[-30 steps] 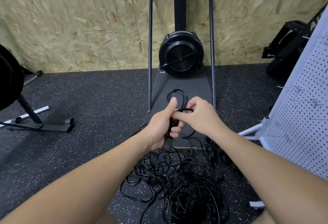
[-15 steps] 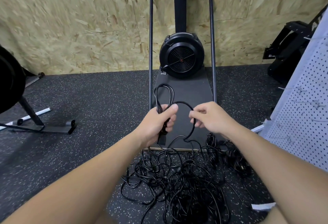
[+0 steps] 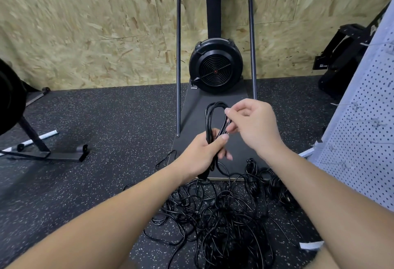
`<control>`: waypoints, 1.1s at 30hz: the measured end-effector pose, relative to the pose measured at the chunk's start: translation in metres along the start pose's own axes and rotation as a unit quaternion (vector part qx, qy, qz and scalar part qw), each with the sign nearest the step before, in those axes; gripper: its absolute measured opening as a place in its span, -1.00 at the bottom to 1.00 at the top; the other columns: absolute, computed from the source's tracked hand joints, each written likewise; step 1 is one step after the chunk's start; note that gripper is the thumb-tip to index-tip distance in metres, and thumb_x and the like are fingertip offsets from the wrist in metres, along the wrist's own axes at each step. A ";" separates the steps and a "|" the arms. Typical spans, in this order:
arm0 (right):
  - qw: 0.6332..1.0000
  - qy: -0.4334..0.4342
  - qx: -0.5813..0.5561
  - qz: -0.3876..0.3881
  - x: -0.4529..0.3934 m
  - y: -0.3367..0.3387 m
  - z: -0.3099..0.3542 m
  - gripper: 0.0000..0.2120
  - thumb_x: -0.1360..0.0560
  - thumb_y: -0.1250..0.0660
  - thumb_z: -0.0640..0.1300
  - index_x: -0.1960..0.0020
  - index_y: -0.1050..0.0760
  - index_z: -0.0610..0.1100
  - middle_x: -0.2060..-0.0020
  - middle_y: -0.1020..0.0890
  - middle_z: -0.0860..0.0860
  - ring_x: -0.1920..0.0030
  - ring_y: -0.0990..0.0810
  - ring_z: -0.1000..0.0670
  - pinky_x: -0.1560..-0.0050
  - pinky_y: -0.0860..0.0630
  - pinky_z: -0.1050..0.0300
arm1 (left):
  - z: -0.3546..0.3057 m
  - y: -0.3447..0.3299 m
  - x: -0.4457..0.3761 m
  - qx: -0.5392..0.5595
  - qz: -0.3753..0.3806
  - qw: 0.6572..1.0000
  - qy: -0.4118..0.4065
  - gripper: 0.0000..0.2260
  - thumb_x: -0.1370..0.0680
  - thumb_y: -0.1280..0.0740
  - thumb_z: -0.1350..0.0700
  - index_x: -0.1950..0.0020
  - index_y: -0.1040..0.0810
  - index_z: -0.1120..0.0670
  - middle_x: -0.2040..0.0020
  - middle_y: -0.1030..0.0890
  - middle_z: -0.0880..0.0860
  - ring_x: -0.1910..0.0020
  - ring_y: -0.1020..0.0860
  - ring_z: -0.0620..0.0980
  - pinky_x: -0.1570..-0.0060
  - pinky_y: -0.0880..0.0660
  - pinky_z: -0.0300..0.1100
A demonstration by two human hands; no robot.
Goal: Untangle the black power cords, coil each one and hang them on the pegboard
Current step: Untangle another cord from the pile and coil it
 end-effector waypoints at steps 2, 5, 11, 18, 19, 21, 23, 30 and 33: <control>0.997 0.033 0.068 -0.019 0.001 0.002 0.001 -0.84 -0.62 -0.50 -0.03 0.11 -0.66 -0.05 0.36 -0.73 0.01 0.34 -0.75 0.00 0.05 -0.71 -0.10 | 0.001 -0.005 0.000 0.054 0.013 0.998 0.013 -0.76 -0.80 -0.27 0.00 0.00 -0.43 0.08 0.27 -0.44 0.11 0.27 -0.55 0.11 0.03 -0.56 -0.03; 0.992 0.064 0.097 -0.045 -0.001 0.003 -0.002 -0.81 -0.60 -0.50 0.02 0.17 -0.63 0.03 0.35 -0.69 0.04 0.33 -0.72 0.01 0.11 -0.69 -0.12 | -0.001 -0.005 0.003 0.090 0.028 0.995 0.023 -0.74 -0.80 -0.28 0.03 0.06 -0.44 0.07 0.26 -0.43 0.10 0.35 -0.40 0.03 0.10 -0.59 0.01; 0.984 0.103 0.132 -0.060 -0.002 -0.004 -0.003 -0.83 -0.62 -0.48 0.03 0.13 -0.62 0.05 0.21 -0.68 0.11 0.25 -0.69 0.03 0.09 -0.65 -0.11 | -0.003 0.006 0.003 0.048 0.019 0.999 0.012 -0.77 -0.78 -0.31 0.04 0.00 -0.52 0.15 0.16 -0.63 0.18 0.27 -0.55 0.11 0.16 -0.58 -0.10; 0.992 0.060 0.102 -0.041 -0.003 -0.002 -0.003 -0.83 -0.61 -0.52 0.02 0.12 -0.63 0.02 0.19 -0.74 0.04 0.36 -0.75 0.01 0.17 -0.70 -0.07 | 0.003 0.006 0.007 0.058 0.039 0.997 0.022 -0.75 -0.78 -0.32 0.08 0.08 -0.50 0.09 0.24 -0.51 0.12 0.32 -0.46 0.02 0.10 -0.59 -0.08; 0.995 0.055 0.076 -0.031 -0.003 -0.003 -0.003 -0.86 -0.61 -0.53 -0.01 0.08 -0.64 -0.01 0.18 -0.75 0.02 0.34 -0.76 0.01 0.18 -0.72 -0.05 | 0.003 0.006 0.006 0.077 0.036 0.996 0.026 -0.76 -0.78 -0.31 0.09 0.08 -0.48 0.09 0.25 -0.47 0.09 0.33 -0.41 0.00 0.12 -0.58 -0.06; 1.000 0.021 -0.001 0.001 -0.004 -0.006 -0.006 -0.87 -0.64 -0.50 -0.03 -0.07 -0.65 -0.08 0.13 -0.78 -0.02 0.22 -0.80 -0.04 0.14 -0.76 -0.03 | 0.004 0.006 0.004 0.107 0.022 0.993 0.033 -0.78 -0.79 -0.28 0.10 0.04 -0.47 0.09 0.24 -0.45 0.06 0.33 -0.36 -0.02 0.18 -0.53 -0.10; 0.996 -0.049 -0.062 0.043 -0.007 -0.011 -0.020 -0.85 -0.73 -0.37 -0.10 -0.21 -0.61 -0.16 0.08 -0.79 -0.10 0.12 -0.82 -0.11 0.04 -0.78 -0.08 | 0.003 0.009 0.001 0.135 0.002 0.990 0.033 -0.83 -0.80 -0.27 0.12 -0.01 -0.45 0.11 0.22 -0.50 0.06 0.34 -0.37 -0.03 0.23 -0.49 -0.13; 0.879 -0.092 0.180 0.432 0.024 -0.040 -0.077 -0.50 -0.52 -0.29 -0.47 -0.34 -0.63 -0.08 -0.19 -0.75 0.09 -0.24 -0.71 0.11 -0.16 -0.64 0.24 | 0.000 0.032 -0.013 0.221 -0.088 0.971 0.026 -0.88 -0.80 -0.25 0.15 -0.10 -0.47 0.16 0.24 -0.55 0.09 0.31 -0.50 0.03 0.24 -0.55 -0.13; 0.830 -0.107 0.210 0.505 0.033 -0.047 -0.090 -0.64 -0.48 -0.43 -0.34 -0.19 -0.69 -0.01 -0.11 -0.78 0.01 -0.04 -0.68 0.07 -0.14 -0.60 0.04 | 0.001 0.043 -0.016 0.246 -0.125 0.961 0.018 -0.81 -0.80 -0.25 0.16 0.01 -0.48 0.10 0.26 -0.49 0.05 0.35 -0.42 -0.01 0.28 -0.47 -0.16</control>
Point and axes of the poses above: each hand's wrist, its own x-axis away from the middle knuckle, its own y-axis out of the back of the hand, z = x × y, the point moved 4 cm from there along -x, towards the middle knuckle
